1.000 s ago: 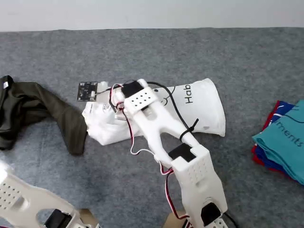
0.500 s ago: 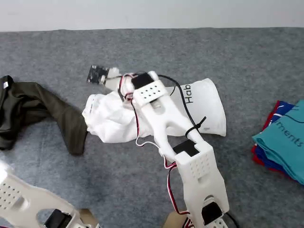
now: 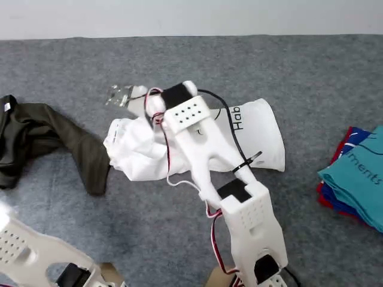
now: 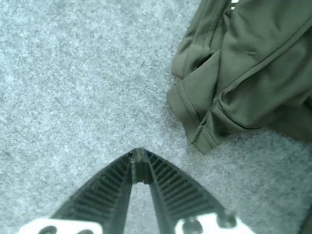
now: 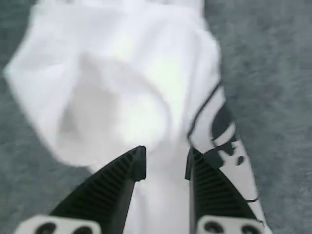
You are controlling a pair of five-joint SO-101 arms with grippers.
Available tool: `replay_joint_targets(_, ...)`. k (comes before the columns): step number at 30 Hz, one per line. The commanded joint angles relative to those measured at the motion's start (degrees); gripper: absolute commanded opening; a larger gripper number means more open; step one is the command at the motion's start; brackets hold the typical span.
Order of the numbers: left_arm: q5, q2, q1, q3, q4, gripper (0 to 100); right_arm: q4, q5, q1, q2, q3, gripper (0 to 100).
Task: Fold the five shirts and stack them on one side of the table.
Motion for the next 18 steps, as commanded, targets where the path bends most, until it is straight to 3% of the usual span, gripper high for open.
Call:
replay_joint_targets(1,-0.53,-0.7,1.14,-0.57,0.7,0,4.97,-0.79,-2.42,-6.11,-3.6,16.1)
replay_joint_targets(18,-0.35,-0.7,2.02,-0.66,0.7,0,5.49,-5.01,-11.3,-3.91,-3.6,16.2)
